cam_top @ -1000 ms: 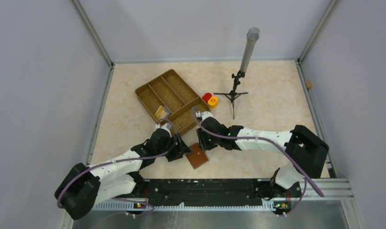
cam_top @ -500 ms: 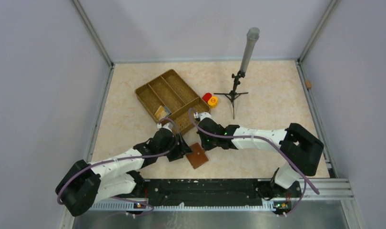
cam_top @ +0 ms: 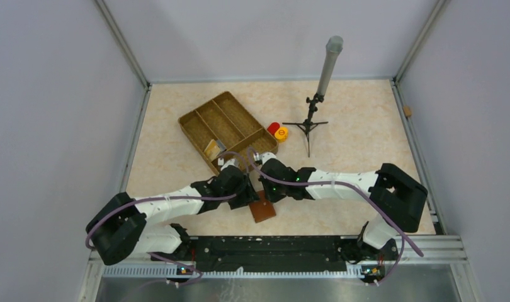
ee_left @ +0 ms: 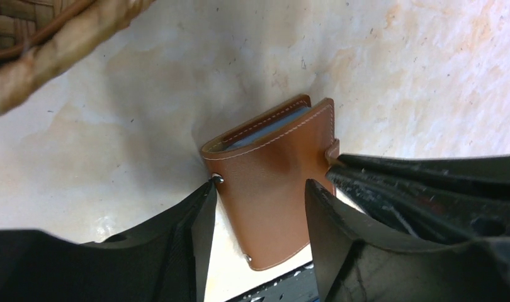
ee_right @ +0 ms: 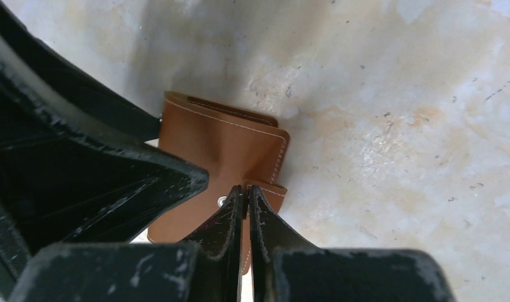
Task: Put the credit cards into the card holder
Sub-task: Close the card holder at the center of the board.
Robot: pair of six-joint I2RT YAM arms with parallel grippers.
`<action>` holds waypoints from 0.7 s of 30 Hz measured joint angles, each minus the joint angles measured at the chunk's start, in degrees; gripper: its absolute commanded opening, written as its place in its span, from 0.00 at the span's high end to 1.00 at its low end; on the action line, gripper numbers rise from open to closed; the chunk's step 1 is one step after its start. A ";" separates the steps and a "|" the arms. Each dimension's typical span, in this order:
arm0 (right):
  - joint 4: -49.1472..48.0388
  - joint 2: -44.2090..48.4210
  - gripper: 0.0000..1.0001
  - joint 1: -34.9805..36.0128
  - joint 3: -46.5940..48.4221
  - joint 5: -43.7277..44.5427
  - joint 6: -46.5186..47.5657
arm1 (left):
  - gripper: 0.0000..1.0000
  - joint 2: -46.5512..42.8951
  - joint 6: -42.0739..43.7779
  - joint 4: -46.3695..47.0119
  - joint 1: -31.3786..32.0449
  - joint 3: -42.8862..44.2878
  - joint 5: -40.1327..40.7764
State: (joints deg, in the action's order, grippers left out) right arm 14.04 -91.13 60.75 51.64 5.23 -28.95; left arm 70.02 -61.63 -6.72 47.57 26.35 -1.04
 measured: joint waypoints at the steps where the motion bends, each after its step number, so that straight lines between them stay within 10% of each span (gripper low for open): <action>1: -0.20 0.00 1.00 0.15 -0.26 -0.33 0.13 | 0.47 0.90 0.04 -0.33 0.44 0.79 0.66; 14: 1.57 0.35 1.00 1.79 -0.66 0.50 0.85 | 0.64 9.42 0.00 -6.08 5.53 8.35 8.66; 21: 3.21 1.75 0.72 2.23 -0.66 1.81 0.44 | 0.64 11.02 -0.20 -6.62 6.71 9.94 10.01</action>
State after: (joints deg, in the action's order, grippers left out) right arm 17.26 -89.38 62.98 50.98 7.05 -28.51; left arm 81.03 -61.82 -13.34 54.28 36.29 8.97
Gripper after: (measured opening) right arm 0.218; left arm 0.367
